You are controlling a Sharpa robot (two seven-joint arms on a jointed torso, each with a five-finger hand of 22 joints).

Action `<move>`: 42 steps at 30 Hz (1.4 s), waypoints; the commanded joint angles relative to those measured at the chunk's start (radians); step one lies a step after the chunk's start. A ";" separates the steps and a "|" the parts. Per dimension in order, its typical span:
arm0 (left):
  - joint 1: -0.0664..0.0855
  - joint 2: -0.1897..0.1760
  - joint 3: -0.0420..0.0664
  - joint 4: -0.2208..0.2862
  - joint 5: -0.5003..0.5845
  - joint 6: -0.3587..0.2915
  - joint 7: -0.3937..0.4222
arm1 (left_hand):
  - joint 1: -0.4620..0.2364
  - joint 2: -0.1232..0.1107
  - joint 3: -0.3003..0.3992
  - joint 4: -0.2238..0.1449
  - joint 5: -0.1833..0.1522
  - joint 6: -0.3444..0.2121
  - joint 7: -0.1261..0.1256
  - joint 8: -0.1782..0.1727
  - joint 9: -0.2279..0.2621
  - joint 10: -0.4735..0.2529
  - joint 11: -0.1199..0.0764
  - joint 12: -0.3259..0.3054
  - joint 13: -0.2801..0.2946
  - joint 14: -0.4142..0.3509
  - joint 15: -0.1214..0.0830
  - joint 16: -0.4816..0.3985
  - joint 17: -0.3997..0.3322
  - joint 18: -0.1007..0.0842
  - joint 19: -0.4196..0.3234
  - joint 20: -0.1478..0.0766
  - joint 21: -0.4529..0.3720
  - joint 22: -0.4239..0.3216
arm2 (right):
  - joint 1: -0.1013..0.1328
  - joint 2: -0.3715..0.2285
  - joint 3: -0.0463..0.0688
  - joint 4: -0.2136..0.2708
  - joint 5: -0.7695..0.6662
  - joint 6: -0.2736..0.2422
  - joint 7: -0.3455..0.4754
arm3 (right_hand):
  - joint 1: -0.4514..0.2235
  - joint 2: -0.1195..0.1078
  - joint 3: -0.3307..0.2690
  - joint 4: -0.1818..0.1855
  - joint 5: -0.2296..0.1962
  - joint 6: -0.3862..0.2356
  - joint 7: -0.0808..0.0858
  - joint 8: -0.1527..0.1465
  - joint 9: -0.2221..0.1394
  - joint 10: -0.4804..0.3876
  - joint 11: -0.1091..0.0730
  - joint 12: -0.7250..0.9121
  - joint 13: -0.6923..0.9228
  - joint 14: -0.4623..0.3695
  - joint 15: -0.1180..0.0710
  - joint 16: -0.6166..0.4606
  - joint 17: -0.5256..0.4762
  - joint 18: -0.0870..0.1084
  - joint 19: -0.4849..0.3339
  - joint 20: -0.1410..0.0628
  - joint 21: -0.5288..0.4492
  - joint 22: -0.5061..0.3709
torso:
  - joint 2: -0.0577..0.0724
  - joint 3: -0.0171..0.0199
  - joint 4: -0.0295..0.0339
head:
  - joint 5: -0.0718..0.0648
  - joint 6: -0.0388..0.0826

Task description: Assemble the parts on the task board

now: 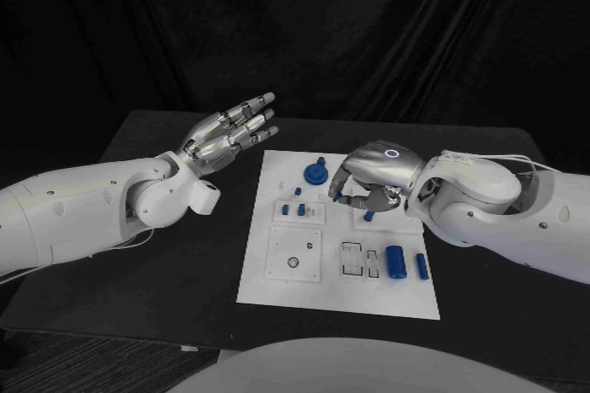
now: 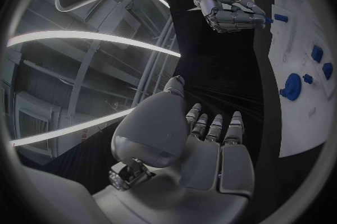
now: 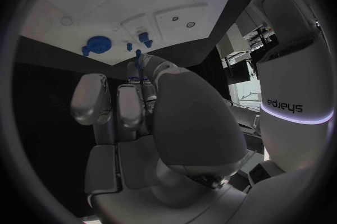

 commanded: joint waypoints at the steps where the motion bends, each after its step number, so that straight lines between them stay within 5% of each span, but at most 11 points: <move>1: -0.002 0.003 0.001 0.002 0.002 0.015 0.003 | 0.007 0.005 0.002 -0.004 0.004 -0.004 0.001 0.002 0.000 -0.002 0.000 -0.003 0.000 -0.001 0.005 -0.004 -0.002 0.010 0.000 0.004 0.005 -0.001 | -0.013 0.018 0.001 -0.002 -0.007 0.051 -0.011 | -0.010 0.004 0.006 -0.002 0.002 0.003 0.001 -0.002 -0.001 0.031 -0.023 -0.001 0.001 0.017 -0.009 0.006 -0.001 0.010 0.005 -0.002 0.004 0.146 | 0.000 0.0014 -0.0005 | -0.004 0.000; 12: -0.004 0.009 0.001 0.003 0.002 0.016 -0.004 | 0.014 0.015 0.008 -0.010 0.011 -0.004 0.004 0.003 0.000 -0.002 0.002 -0.003 0.000 -0.001 0.008 -0.004 -0.002 0.009 -0.004 0.005 0.002 -0.009 | -0.063 0.089 0.001 -0.039 -0.007 0.103 0.001 | -0.016 0.003 0.006 -0.005 0.005 0.000 0.001 -0.005 -0.003 0.039 -0.024 0.002 0.003 0.017 -0.009 0.003 -0.004 0.011 0.004 -0.003 0.000 0.145 | -0.001 0.0002 0.0010 | -0.003 0.000; 42: -0.007 0.015 0.001 0.002 0.002 0.013 -0.023 | 0.018 0.024 0.012 -0.016 0.015 -0.005 0.006 0.004 0.000 -0.004 0.006 -0.004 -0.001 -0.001 -0.001 -0.004 -0.002 0.009 -0.007 0.003 0.000 -0.014 | -0.106 0.161 0.001 -0.104 -0.007 0.142 -0.008 | -0.021 0.005 0.006 -0.016 0.015 -0.005 0.001 -0.011 -0.006 0.044 -0.026 0.004 0.007 0.015 -0.011 -0.003 -0.012 0.012 0.001 -0.004 -0.010 0.143 | 0.001 0.0010 0.0001 | 0.000 0.000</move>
